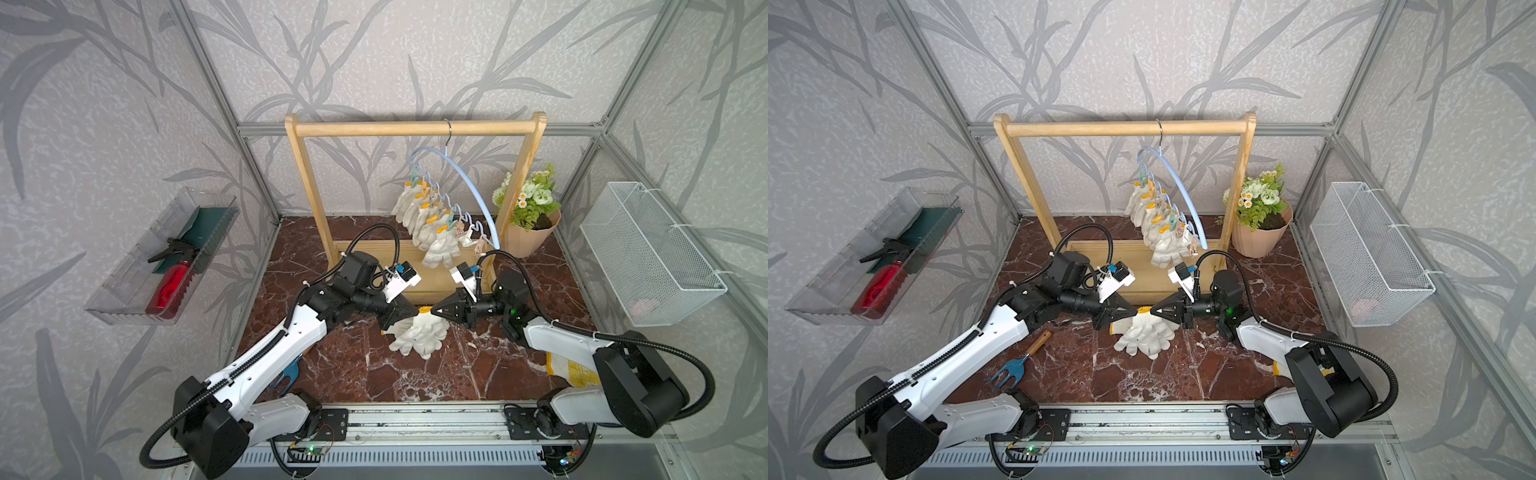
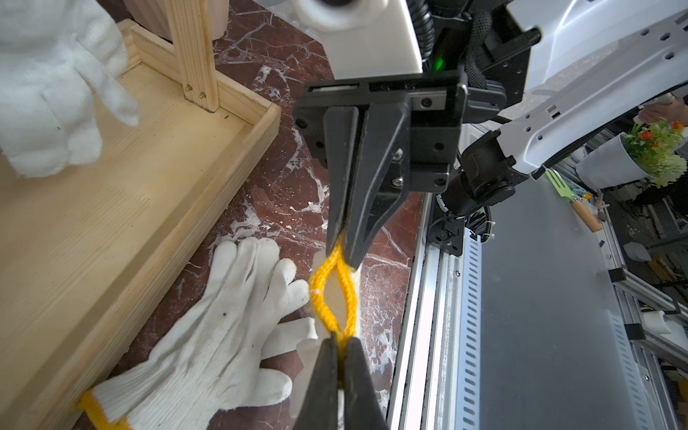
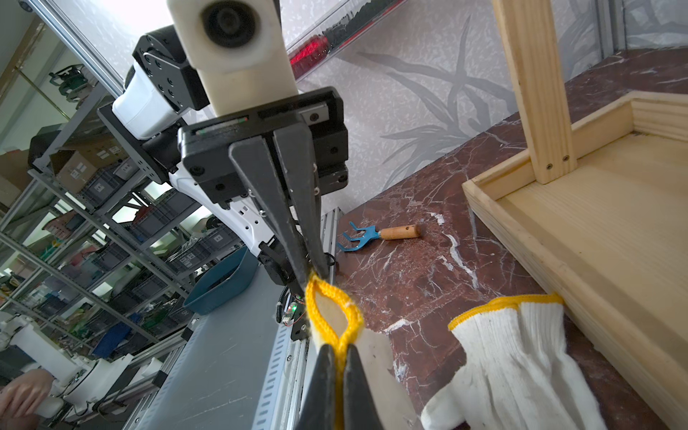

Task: Clip the gloves onto a hanger to dry
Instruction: Pick up the glove from the center of the board.

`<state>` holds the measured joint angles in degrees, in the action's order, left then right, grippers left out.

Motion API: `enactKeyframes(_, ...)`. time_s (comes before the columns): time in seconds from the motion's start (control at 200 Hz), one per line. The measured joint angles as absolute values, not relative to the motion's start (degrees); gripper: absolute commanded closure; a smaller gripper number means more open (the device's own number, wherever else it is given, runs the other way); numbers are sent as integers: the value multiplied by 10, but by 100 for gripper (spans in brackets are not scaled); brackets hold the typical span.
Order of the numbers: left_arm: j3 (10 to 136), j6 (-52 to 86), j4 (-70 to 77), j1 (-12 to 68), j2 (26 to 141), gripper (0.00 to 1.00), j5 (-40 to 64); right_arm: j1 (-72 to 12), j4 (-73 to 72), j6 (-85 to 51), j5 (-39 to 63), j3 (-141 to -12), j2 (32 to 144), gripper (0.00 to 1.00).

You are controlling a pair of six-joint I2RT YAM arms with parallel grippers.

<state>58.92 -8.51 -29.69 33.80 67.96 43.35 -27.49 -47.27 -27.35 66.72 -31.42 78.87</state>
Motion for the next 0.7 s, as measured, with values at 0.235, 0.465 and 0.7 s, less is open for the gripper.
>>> enactKeyframes(0.235,587,-65,-234,338,680,62,385,-237,-367,-223,614,-312,716,100)
enactKeyframes(0.465,593,-58,-107,338,713,58,340,-173,-260,-180,530,-293,642,100)
enactKeyframes(0.7,654,-72,2,346,790,52,332,-155,-219,-175,489,-281,633,100)
